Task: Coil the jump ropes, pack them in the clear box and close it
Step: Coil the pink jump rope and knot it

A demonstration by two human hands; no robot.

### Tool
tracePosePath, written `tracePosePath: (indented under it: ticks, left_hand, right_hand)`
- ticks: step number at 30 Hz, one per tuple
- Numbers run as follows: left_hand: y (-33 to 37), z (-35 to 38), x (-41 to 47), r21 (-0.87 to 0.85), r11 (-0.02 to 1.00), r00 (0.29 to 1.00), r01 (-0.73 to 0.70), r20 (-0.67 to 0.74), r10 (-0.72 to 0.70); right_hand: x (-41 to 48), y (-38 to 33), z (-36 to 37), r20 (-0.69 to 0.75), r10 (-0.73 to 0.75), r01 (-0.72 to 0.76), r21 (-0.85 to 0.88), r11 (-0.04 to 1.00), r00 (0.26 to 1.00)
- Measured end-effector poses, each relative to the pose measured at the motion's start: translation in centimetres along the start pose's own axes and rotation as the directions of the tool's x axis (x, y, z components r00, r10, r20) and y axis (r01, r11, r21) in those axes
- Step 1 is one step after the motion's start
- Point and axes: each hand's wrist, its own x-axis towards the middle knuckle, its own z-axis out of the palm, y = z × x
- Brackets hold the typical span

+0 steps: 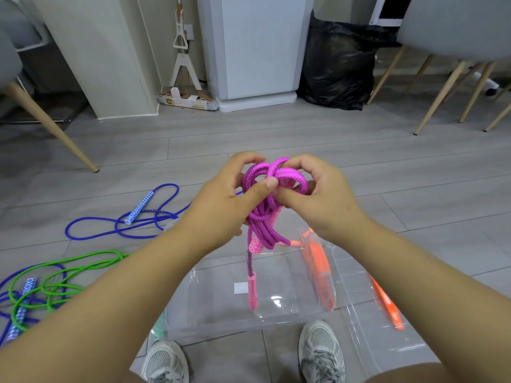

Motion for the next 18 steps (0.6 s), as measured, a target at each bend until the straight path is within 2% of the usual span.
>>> tracePosePath:
  ticks: [10,14,18]
  left_hand:
    - [-0.45,0.55,0.47,-0.040,0.998,0.989,-0.054,-0.143,0.047]
    - [-0.46,0.38,0.56,-0.057,0.995,0.988,-0.079,-0.139,0.071]
    - [-0.63,0.26,0.67,-0.002,0.996,0.985,-0.084,-0.149,0.083]
  right_hand:
    - [-0.23,0.10,0.41,-0.103,-0.093,0.075,-0.164,0.984,0.990]
    - [-0.25,0.23,0.34,-0.067,-0.103,0.095,-0.111,0.989,0.992]
    - [-0.24,0.45,0.73,-0.052,-0.128,0.119,-0.153,0.981,0.990]
